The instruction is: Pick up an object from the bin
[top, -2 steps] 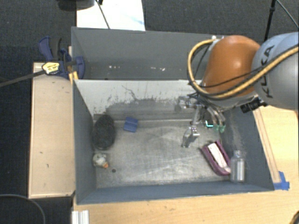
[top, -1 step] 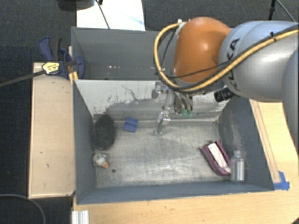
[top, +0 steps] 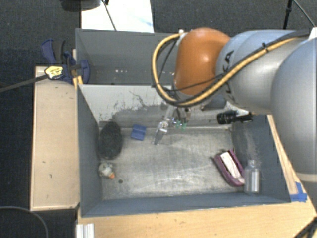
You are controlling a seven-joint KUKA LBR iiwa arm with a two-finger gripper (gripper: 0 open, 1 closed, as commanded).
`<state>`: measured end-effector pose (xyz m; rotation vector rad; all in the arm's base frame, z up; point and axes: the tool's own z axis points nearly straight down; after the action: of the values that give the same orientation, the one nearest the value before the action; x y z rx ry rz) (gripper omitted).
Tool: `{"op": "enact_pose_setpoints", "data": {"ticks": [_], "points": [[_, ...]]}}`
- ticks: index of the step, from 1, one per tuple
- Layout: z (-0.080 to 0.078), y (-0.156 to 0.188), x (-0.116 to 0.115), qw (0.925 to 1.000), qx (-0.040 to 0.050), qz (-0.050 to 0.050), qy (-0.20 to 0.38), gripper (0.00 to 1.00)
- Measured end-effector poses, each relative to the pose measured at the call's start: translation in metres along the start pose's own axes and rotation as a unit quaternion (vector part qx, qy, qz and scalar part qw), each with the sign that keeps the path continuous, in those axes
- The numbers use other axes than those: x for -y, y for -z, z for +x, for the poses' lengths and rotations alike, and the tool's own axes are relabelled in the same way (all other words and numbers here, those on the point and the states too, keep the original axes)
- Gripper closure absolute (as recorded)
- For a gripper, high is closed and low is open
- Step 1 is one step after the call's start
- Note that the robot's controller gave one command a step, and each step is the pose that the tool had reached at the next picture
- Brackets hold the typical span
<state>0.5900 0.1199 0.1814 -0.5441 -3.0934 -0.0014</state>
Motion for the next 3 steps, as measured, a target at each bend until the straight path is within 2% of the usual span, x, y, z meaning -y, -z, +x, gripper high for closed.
{"op": "enact_pose_setpoints", "data": {"ticks": [1, 2, 3], "points": [[0.026, -0.104, -0.063, 0.9991, -0.0037, 0.001, 0.042, 0.00], [0.053, -0.044, -0.109, 0.9899, 0.0035, -0.003, 0.141, 0.00], [0.062, -0.106, -0.100, 0.9734, 0.0052, -0.002, 0.229, 0.00]]}}
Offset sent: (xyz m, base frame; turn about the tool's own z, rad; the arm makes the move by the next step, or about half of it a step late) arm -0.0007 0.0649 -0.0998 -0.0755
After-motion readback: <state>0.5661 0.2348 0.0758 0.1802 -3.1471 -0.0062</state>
